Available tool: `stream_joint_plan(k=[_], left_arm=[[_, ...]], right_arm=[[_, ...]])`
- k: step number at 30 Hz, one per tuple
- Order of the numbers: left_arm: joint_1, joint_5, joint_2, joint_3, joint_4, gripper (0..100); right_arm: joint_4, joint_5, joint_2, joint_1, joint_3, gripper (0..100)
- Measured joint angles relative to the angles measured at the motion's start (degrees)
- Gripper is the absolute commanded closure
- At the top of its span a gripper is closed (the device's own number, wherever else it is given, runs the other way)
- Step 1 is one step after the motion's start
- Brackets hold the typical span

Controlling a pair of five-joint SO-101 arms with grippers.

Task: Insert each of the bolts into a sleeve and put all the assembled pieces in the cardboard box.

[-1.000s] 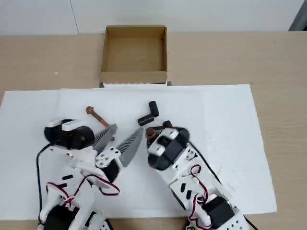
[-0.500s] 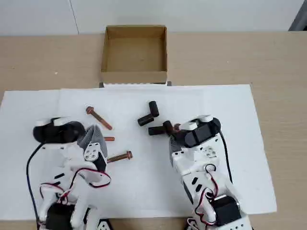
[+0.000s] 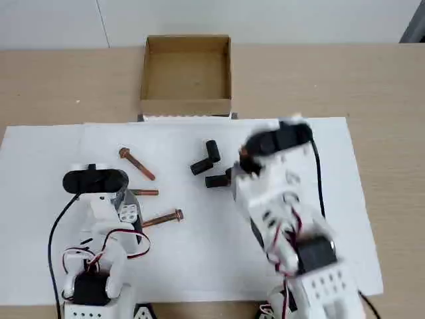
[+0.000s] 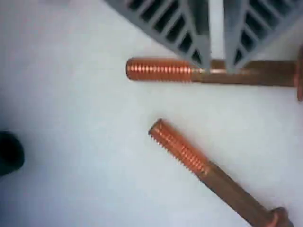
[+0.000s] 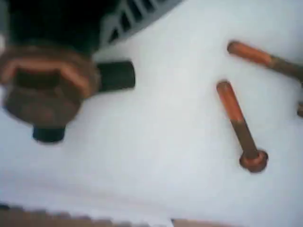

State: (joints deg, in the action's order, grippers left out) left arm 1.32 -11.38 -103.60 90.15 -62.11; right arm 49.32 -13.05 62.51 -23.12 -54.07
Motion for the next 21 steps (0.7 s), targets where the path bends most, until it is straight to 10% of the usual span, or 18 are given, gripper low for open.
stream_joint_plan(k=[21], left_arm=[[0.0,0.0,0.0,4.8,5.4,99]], right_arm=[[-13.1,11.2,-74.2,1.0,66.1,99.5]])
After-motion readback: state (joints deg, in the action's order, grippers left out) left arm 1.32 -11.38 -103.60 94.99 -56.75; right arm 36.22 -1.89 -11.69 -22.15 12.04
